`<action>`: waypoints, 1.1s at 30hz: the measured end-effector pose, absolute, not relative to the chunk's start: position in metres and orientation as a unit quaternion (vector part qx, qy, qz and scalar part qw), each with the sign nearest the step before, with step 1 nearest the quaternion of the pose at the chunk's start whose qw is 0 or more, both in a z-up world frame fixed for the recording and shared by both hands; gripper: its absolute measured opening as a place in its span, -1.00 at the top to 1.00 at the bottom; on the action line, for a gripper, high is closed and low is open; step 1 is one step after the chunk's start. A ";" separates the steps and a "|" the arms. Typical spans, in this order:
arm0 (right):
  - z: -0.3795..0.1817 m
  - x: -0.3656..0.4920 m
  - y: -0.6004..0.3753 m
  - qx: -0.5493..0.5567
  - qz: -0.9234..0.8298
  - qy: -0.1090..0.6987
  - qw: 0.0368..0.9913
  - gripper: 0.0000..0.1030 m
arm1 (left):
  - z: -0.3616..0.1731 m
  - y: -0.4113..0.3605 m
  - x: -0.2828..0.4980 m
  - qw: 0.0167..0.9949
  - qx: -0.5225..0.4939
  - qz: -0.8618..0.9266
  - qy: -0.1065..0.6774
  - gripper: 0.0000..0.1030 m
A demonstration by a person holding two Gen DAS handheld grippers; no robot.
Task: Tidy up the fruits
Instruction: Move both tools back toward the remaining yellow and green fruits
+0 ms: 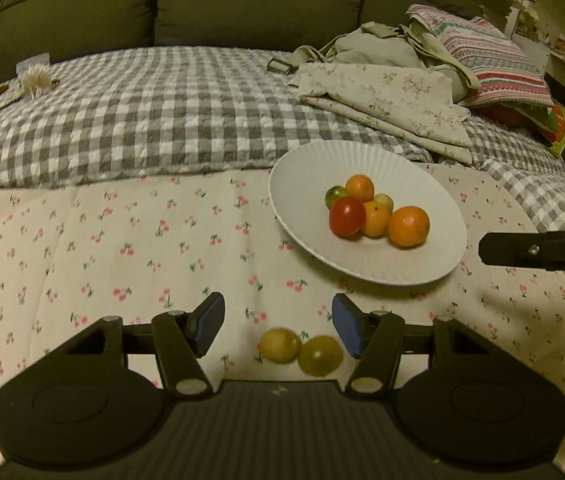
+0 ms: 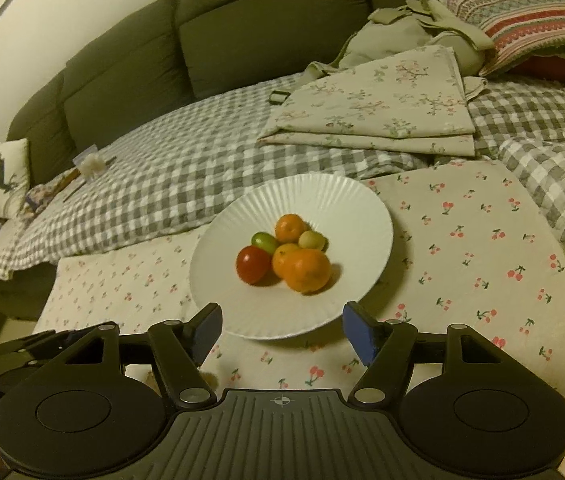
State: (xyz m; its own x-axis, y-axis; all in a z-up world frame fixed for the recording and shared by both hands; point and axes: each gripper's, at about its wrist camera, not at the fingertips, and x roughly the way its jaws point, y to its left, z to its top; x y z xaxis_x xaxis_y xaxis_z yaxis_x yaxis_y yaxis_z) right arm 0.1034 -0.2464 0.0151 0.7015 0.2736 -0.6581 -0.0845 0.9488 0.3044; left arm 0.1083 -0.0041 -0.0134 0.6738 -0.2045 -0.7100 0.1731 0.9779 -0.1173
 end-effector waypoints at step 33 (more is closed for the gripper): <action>0.002 0.081 -0.200 0.045 0.168 0.409 0.896 -0.31 | -0.054 -0.027 0.074 0.866 0.095 -0.188 0.453 0.12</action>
